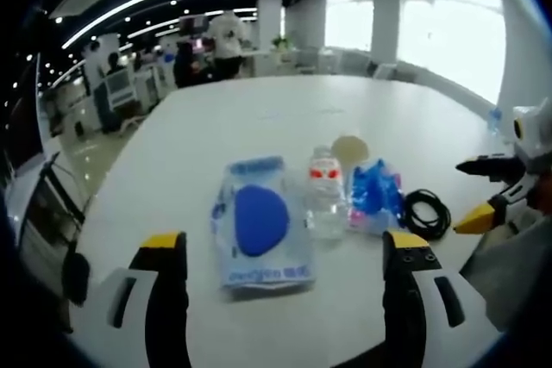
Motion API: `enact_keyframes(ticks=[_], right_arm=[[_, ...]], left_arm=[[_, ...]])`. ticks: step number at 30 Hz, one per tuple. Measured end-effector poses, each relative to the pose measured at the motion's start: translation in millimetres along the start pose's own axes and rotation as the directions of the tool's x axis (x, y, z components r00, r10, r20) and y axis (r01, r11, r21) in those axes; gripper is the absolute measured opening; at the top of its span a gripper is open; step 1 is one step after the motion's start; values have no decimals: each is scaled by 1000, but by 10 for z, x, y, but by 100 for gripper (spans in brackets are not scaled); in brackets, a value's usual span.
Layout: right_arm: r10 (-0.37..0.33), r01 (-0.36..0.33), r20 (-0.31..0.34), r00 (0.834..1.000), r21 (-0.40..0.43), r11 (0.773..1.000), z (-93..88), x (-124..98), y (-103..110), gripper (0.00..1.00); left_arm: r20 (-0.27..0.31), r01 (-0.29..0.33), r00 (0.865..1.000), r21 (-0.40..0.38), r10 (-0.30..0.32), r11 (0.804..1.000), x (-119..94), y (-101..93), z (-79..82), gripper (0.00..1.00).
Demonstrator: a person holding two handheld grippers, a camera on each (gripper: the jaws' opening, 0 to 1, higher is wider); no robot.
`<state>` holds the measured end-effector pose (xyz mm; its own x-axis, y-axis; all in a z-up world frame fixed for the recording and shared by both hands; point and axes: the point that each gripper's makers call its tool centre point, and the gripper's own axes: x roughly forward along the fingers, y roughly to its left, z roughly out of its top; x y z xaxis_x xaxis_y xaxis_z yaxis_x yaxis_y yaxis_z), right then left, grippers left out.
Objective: Arrange the tabletop items into an orderly group along one side of the table until the central work area is clear of visible clutter.
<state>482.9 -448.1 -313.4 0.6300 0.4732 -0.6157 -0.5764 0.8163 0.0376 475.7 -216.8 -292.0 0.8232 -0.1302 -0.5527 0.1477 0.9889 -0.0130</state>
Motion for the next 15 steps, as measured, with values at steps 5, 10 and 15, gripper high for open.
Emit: enact_keyframes(ticks=[5,10,15], right_arm=[[19,-19,11,1000,14,1000,43,-6,47,100],[26,-26,14,1000,31,999,84,-17,43,100],[21,-22,33,999,37,999,173,1,37,100]], left_arm=[[-8,7,1000,-2,-7,1000,1,2,-5,90],[-24,-1,1000,-4,1,1000,-14,31,-44,90],[-22,18,1000,-16,-18,1000,8,-7,-23,90]])
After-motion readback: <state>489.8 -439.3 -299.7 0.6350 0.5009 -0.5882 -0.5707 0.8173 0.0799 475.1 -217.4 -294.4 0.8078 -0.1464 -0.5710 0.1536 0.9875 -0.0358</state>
